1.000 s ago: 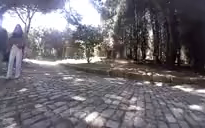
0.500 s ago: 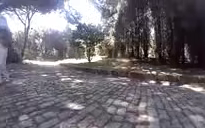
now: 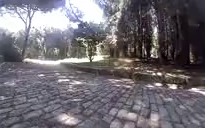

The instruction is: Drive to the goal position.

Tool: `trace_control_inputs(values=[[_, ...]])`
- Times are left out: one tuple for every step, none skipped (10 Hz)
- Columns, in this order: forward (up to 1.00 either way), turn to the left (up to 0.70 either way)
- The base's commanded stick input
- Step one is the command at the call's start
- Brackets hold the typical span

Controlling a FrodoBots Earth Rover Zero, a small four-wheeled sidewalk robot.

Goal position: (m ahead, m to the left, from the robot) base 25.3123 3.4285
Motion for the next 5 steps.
trace_control_inputs(values=[[0.7,0.35],[0.7,0.35],[0.7,0.35],[0.7,0.3],[0.7,0.18]])
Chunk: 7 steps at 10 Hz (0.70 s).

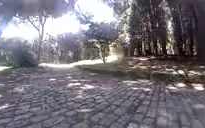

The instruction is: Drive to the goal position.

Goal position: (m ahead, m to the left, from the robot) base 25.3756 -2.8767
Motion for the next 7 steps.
trace_control_inputs(values=[[0.7,0.0],[0.7,0.0],[0.7,0.0],[0.7,0.0],[0.7,0.0],[0.7,0.0],[0.7,0.0]])
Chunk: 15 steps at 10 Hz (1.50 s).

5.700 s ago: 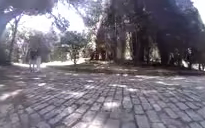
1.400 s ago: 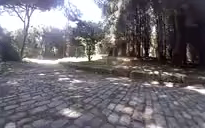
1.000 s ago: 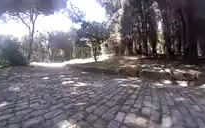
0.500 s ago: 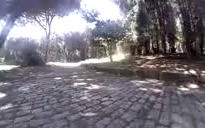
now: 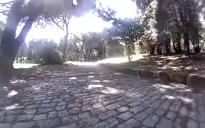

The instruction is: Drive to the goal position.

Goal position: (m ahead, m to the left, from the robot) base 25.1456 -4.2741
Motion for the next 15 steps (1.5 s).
trace_control_inputs(values=[[0.7,0.0],[0.7,0.0],[0.7,0.0],[0.7,0.0],[0.7,0.0],[0.7,0.0],[0.7,0.0],[0.7,0.0],[0.7,0.0],[0.7,0.0],[0.7,0.0],[0.7,0.0],[0.7,0.0],[0.7,0.0],[0.7,0.0]])
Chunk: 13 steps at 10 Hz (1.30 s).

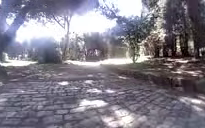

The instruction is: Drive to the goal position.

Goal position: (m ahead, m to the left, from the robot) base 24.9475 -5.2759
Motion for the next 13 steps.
trace_control_inputs(values=[[0.7,0.0],[0.7,0.0],[0.7,0.0],[0.7,0.0],[0.7,0.0],[0.7,0.0],[0.7,0.0],[0.7,0.0],[0.7,0.0],[0.7,0.0],[0.7,0.0],[0.7,0.0],[0.7,0.0]])
